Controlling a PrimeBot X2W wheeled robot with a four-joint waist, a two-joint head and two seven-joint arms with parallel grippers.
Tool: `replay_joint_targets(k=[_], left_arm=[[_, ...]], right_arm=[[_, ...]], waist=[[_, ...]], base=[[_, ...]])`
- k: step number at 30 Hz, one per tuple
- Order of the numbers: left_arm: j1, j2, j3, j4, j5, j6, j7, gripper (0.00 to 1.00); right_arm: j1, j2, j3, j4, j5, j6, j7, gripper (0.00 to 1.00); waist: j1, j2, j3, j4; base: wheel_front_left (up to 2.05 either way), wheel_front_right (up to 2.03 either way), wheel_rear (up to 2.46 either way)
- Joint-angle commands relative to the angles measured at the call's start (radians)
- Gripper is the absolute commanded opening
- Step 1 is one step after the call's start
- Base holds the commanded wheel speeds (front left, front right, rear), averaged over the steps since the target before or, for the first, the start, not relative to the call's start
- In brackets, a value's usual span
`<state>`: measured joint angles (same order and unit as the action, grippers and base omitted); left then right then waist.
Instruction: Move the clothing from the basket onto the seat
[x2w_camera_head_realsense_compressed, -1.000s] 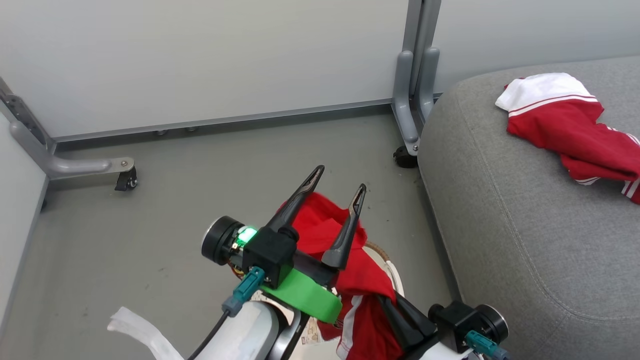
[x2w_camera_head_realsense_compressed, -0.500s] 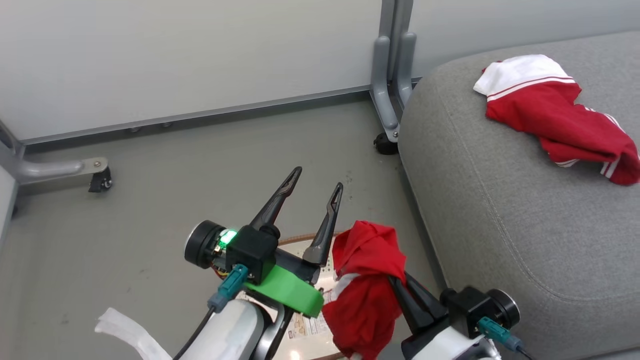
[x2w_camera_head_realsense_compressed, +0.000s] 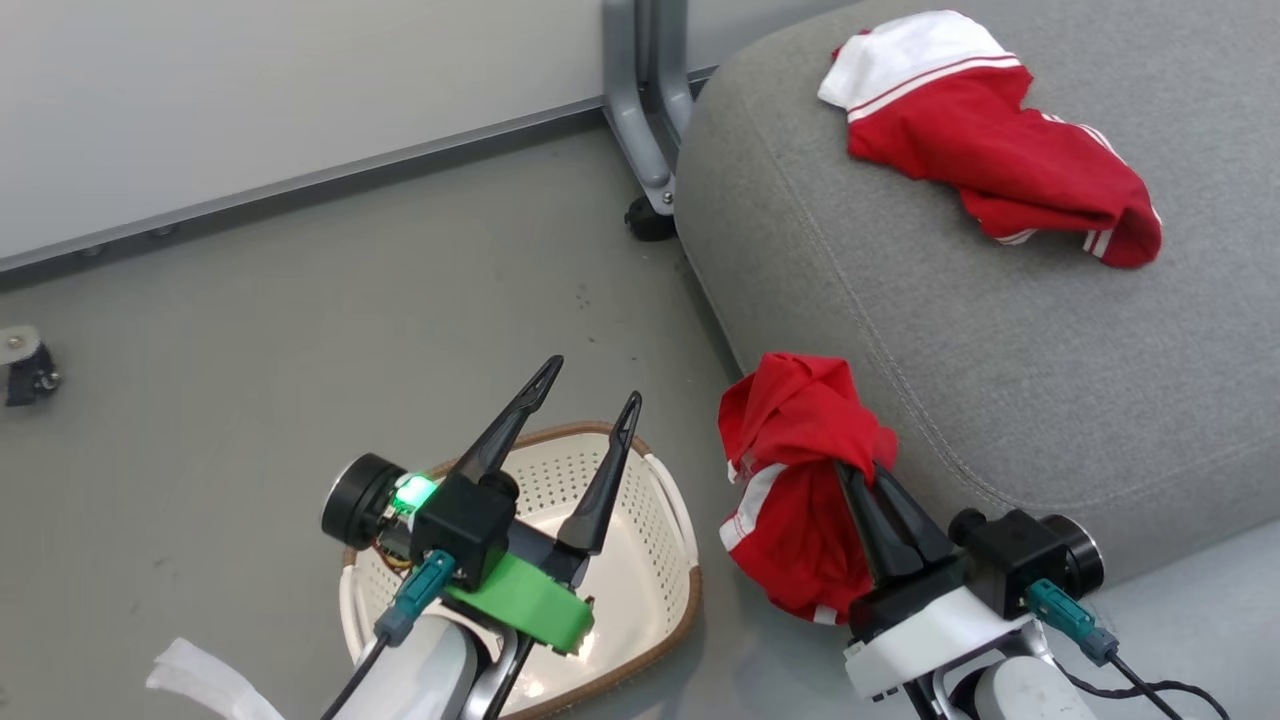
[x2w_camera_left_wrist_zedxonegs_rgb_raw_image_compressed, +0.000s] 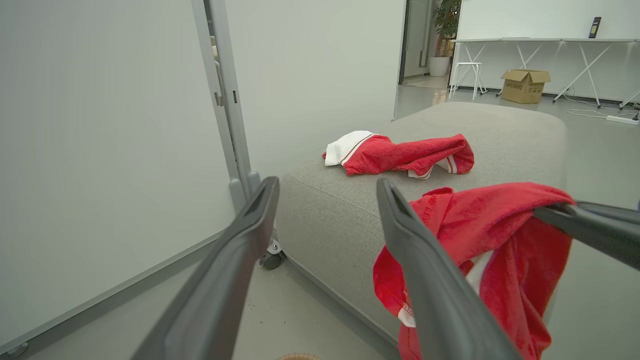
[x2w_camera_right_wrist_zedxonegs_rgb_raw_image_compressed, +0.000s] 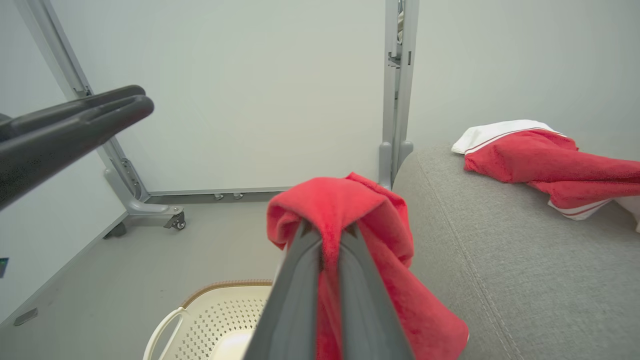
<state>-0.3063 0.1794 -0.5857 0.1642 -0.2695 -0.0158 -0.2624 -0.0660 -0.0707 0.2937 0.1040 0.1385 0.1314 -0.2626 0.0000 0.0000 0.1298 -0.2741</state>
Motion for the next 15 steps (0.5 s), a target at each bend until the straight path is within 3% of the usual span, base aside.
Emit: replay_joint_targets(k=[1,7,15], left_arm=[[0.024,0.011,0.020,-0.004,0.016,-0.008,-0.003,1.00],[0.081,0.021,0.070,-0.006,0.072,-0.027,-0.003,1.00],[0.117,0.034,0.106,-0.017,0.136,-0.047,-0.002,1.00]], right_arm=[[-0.006,0.007,-0.010,-0.011,-0.005,-0.001,-0.003,0.00],[0.012,0.016,-0.054,-0.042,-0.011,-0.001,-0.003,0.00],[-0.011,0.020,-0.090,-0.072,-0.020,-0.001,-0.003,0.00]], waist=[[0.0000,0.0000,0.080,-0.104],[0.0000,0.0000,0.122,-0.189],[0.0000,0.0000,0.175,-0.232]], base=[[0.00,0.00,0.00],[0.00,0.00,0.00],[0.00,0.00,0.00]])
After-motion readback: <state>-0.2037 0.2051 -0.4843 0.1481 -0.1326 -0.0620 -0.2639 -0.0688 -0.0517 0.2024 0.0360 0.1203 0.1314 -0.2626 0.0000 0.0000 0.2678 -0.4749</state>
